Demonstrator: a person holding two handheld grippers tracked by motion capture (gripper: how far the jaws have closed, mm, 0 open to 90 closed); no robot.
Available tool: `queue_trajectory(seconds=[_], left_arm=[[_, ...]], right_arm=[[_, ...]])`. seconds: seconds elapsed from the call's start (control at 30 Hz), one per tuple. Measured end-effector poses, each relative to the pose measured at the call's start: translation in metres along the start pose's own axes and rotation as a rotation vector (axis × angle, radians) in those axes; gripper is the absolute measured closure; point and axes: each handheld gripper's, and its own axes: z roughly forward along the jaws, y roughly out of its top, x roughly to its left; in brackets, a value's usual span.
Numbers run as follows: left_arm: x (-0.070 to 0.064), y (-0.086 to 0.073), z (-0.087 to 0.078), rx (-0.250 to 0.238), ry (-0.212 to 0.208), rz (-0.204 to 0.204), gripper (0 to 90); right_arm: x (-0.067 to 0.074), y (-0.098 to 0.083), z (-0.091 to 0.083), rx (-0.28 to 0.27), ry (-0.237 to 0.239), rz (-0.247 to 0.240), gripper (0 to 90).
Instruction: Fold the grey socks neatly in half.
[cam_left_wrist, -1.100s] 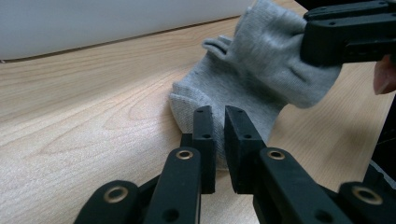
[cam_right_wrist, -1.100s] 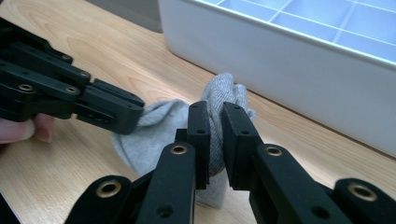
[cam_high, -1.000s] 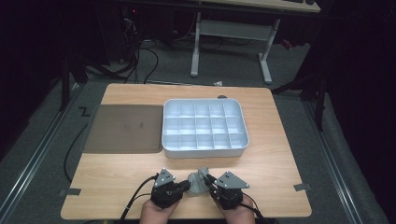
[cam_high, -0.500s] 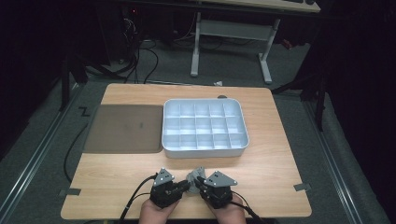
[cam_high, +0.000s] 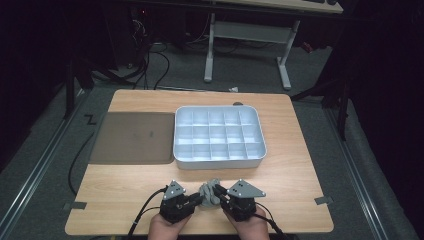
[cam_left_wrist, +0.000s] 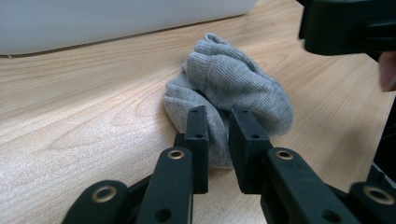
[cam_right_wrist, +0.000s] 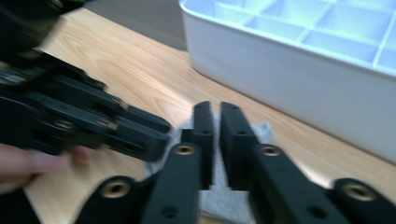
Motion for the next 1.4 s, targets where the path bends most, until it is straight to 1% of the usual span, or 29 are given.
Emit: queue_trajectory(seconds=[0.07,0.1,0.2,0.27,0.33,0.4,0.43,0.47,0.5,0.57,0.6,0.67,0.7,0.73,0.83,0.9,0.97,1.03,1.07,1.13,1.23,1.3,1.33,1.4], left_arm=[[0.000,0.000,-0.002,-0.002,-0.007,-0.003,74.1],[-0.003,0.001,-0.006,-0.030,-0.025,-0.003,72.9],[-0.009,0.003,-0.008,-0.048,-0.040,0.007,71.1],[-0.011,0.004,-0.007,-0.054,-0.055,0.007,68.3],[-0.012,0.003,-0.006,-0.055,-0.047,0.014,68.3],[-0.010,0.003,-0.007,-0.039,-0.007,0.019,69.2],[-0.008,0.002,-0.008,-0.034,0.007,0.014,69.7],[-0.008,0.002,-0.008,-0.034,0.007,0.014,69.8],[-0.001,-0.001,-0.013,-0.020,0.009,-0.009,69.8],[0.005,-0.005,-0.017,-0.011,-0.003,-0.040,71.1],[0.006,-0.006,-0.017,-0.003,-0.006,-0.043,72.1],[0.006,-0.007,-0.014,0.036,-0.013,-0.039,75.4],[0.006,-0.007,-0.014,0.036,-0.013,-0.039,76.6],[0.005,-0.008,-0.010,0.059,-0.025,-0.030,77.0],[0.003,-0.008,-0.006,0.070,-0.032,-0.026,77.6],[0.002,-0.008,-0.006,0.071,-0.037,-0.021,78.1],[0.003,-0.007,-0.008,0.062,-0.033,-0.017,78.2],[0.004,-0.006,-0.011,0.051,-0.026,-0.010,78.0],[0.004,-0.005,-0.014,0.041,-0.018,-0.002,77.9],[0.005,-0.003,-0.018,0.021,-0.010,0.001,77.3],[0.004,-0.001,-0.022,0.000,-0.002,0.008,75.5],[0.004,-0.001,-0.023,-0.004,0.000,0.011,74.8],[0.004,0.000,-0.023,-0.020,0.005,0.011,74.5],[0.004,0.002,-0.022,-0.031,0.009,0.010,74.5]], right_arm=[[-0.006,-0.005,0.006,0.029,-0.004,0.021,90.0],[-0.009,-0.009,0.009,0.045,-0.004,0.030,90.0],[-0.011,-0.015,0.015,0.061,0.007,0.052,90.0],[-0.014,-0.018,0.020,0.068,0.013,0.071,90.0],[-0.016,-0.020,0.024,0.069,0.022,0.090,90.0],[-0.016,-0.019,0.025,0.070,0.033,0.097,89.8],[-0.014,-0.019,0.025,0.070,0.036,0.093,89.6],[-0.013,-0.018,0.025,0.071,0.038,0.085,89.2],[-0.011,-0.017,0.025,0.071,0.040,0.080,88.9],[-0.008,-0.017,0.025,0.069,0.042,0.071,88.7],[-0.006,-0.017,0.025,0.069,0.044,0.066,88.5],[-0.004,-0.018,0.025,0.070,0.049,0.060,88.3],[-0.002,-0.018,0.026,0.070,0.050,0.056,88.2],[0.000,-0.018,0.026,0.070,0.051,0.053,88.0],[0.004,-0.019,0.026,0.073,0.055,0.040,87.6],[0.006,-0.019,0.028,0.085,0.058,0.029,87.1],[0.007,-0.022,0.033,0.107,0.060,0.016,87.0],[0.008,-0.024,0.036,0.119,0.061,0.006,86.9],[0.008,-0.024,0.037,0.120,0.060,0.005,86.9],[0.009,-0.024,0.038,0.128,0.059,-0.004,87.1],[0.012,-0.022,0.040,0.149,0.041,-0.043,87.4],[0.013,-0.022,0.040,0.153,0.036,-0.052,87.6],[0.015,-0.021,0.040,0.162,0.028,-0.076,87.7],[0.015,-0.021,0.040,0.163,0.028,-0.078,87.7]])
